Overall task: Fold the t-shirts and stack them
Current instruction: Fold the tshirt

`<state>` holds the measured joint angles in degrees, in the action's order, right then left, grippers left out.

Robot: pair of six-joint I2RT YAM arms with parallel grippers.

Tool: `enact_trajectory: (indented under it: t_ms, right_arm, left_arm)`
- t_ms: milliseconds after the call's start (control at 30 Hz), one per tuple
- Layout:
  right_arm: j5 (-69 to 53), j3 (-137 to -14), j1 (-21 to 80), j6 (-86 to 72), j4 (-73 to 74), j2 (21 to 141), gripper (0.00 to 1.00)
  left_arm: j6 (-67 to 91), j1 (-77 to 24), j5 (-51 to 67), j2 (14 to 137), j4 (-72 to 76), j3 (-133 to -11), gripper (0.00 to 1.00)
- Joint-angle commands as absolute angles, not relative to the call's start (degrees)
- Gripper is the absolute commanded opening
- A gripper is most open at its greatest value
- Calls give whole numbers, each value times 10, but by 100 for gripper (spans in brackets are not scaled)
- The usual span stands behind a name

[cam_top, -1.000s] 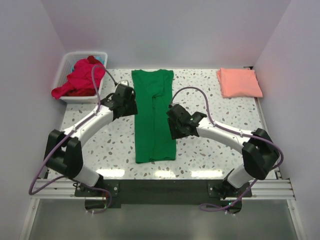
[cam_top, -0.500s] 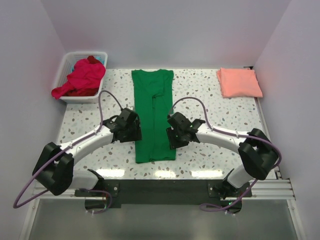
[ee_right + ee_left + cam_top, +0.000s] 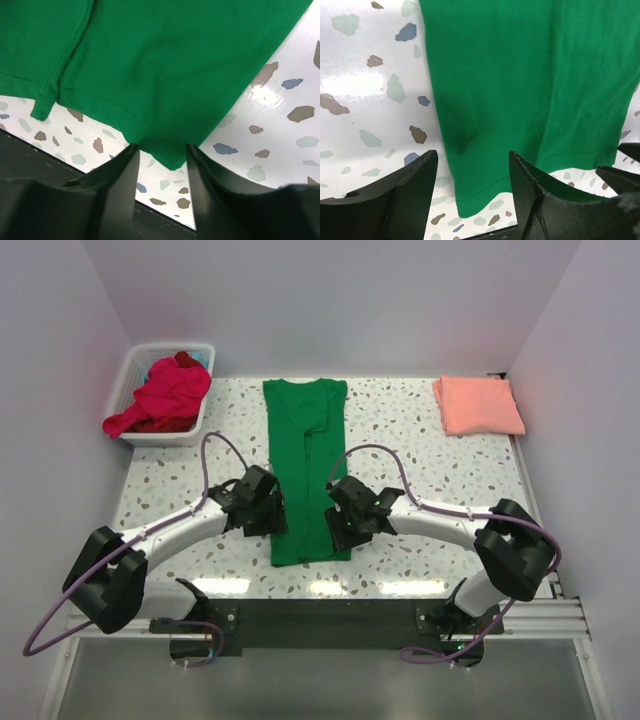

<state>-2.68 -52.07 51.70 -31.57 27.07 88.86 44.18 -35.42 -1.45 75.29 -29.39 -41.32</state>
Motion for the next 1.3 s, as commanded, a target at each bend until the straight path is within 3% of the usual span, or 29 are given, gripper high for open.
enact_trajectory:
  t_ms: [0,100,567,667,700,733,1267]
  right_arm:
    - [-21,-511,519,-319,272,884,50]
    - [-20,-506,519,-318,272,894,52]
    - [-2,-463,519,-335,290,898,27]
    - [-2,-451,519,-340,284,892,14]
    - [-3,-448,519,-340,283,892,3]
    - [-4,-446,519,-343,283,894,0]
    - [1,-421,519,-352,277,870,0]
  left_arm:
    - [448,-363,18,745,-292,-397,63]
    - [451,-370,20,757,-288,-383,63]
    - [480,-414,-17,768,-316,-345,63]
    - [488,-419,-31,766,-335,-339,63]
    - [490,-419,-36,761,-341,-339,63]
    - [490,-421,-40,759,-346,-338,63]
    - [515,-421,-37,729,-361,-282,63]
